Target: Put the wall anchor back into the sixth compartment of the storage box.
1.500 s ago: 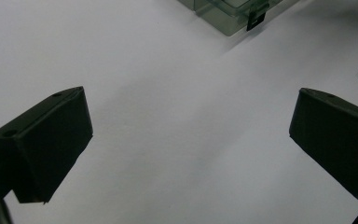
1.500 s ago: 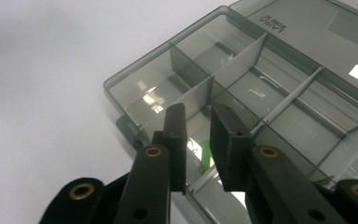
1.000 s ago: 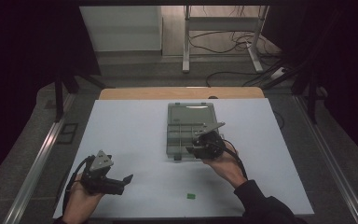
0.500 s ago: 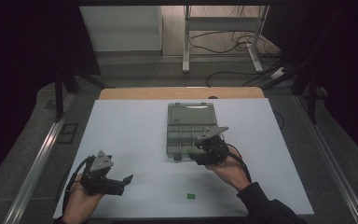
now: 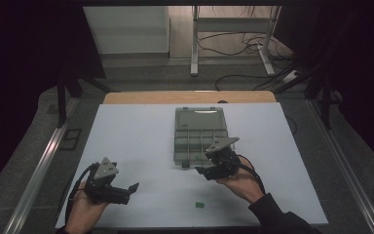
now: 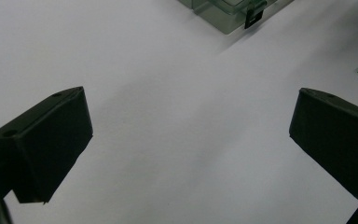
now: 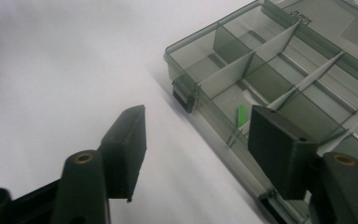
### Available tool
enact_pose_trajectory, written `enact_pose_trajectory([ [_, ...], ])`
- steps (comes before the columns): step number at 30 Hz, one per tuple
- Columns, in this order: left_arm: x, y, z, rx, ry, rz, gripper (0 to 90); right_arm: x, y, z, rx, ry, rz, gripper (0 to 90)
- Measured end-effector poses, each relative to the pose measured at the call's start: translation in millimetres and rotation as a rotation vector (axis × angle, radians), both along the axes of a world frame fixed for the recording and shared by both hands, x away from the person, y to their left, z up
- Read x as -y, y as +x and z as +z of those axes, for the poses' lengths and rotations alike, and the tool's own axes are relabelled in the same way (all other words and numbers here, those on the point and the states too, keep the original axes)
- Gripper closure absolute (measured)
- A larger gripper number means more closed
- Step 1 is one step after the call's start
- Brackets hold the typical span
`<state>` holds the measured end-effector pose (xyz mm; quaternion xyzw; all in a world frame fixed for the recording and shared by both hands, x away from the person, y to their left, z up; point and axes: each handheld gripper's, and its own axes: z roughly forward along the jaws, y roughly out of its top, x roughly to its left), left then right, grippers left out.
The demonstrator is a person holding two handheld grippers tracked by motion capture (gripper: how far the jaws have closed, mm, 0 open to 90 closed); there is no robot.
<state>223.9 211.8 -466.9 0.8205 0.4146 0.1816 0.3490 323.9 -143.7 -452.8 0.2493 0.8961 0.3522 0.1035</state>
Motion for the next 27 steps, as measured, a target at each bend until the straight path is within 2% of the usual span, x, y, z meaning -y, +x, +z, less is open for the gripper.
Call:
enact_pose_trajectory([
  [11, 0.2, 0.0, -0.2, -0.002, 0.001, -0.001, 0.0, 8.0, -16.5, 3.4, -0.02, 0.019, 0.009, 25.8],
  [22, 0.0, 0.2, -0.5, -0.006, 0.002, -0.001, 0.0, 10.0, -27.7, -0.8, -0.022, -0.002, 0.018, 11.1],
  [27, -0.5, 0.2, -0.3, -0.006, 0.002, 0.0, 0.0, 9.7, -32.7, -4.3, -0.037, -0.02, 0.02, 7.4],
])
